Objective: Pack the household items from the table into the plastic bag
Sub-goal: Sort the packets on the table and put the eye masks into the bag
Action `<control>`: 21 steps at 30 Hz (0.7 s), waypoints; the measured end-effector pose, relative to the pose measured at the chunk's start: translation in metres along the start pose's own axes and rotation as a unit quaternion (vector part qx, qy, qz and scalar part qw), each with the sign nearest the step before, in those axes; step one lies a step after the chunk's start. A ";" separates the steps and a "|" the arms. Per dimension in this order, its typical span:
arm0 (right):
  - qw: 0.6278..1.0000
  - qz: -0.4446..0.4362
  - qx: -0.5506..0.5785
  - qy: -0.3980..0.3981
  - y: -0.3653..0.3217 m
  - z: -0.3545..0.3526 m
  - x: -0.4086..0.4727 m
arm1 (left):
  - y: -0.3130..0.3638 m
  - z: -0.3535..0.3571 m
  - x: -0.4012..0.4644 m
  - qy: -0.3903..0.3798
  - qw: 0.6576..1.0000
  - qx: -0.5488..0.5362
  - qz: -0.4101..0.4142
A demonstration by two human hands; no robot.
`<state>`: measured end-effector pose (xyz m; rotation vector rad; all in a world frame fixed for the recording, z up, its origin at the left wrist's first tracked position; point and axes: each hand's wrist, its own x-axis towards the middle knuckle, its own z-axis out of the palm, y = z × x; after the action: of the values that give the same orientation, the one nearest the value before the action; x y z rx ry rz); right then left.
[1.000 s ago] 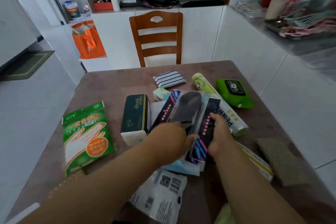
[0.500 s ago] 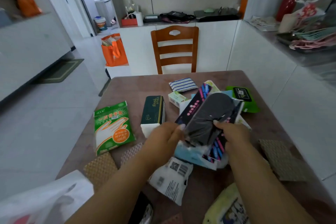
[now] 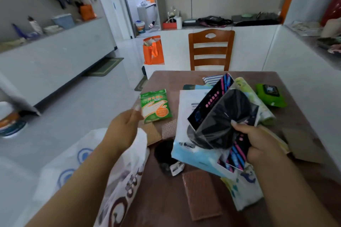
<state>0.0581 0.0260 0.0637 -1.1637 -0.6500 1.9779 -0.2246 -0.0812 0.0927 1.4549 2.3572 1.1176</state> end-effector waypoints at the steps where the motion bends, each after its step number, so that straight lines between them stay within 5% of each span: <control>1: 1.000 0.019 0.008 -0.019 0.010 0.009 -0.007 | -0.007 -0.012 -0.004 0.009 1.000 0.020 -0.003; 5: 0.993 0.087 0.005 -0.080 0.053 0.050 -0.029 | -0.050 -0.057 -0.018 0.061 0.985 0.161 0.001; 7: 0.988 0.111 -0.008 -0.104 0.075 0.070 -0.040 | -0.077 -0.078 -0.018 -0.010 0.957 0.286 -0.053; 9: 0.983 0.138 -0.037 -0.115 0.098 0.089 -0.047 | -0.105 -0.092 -0.018 -0.108 0.919 0.326 -0.195; 13: 0.973 0.190 -0.086 -0.099 0.144 0.116 -0.047 | -0.130 -0.105 -0.027 -0.213 0.913 0.174 -0.302; 17: 0.977 0.193 -0.073 -0.057 0.196 0.144 -0.038 | -0.125 -0.108 -0.037 -0.218 0.927 0.041 -0.301; 21: 0.957 0.149 -0.248 0.022 0.224 0.157 -0.018 | -0.126 -0.107 -0.036 -0.201 0.943 0.013 -0.267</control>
<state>-0.1515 -0.1317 -0.0174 -1.6849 -1.0381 2.0898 -0.3464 -0.1967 0.0766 0.8495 2.2568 0.5857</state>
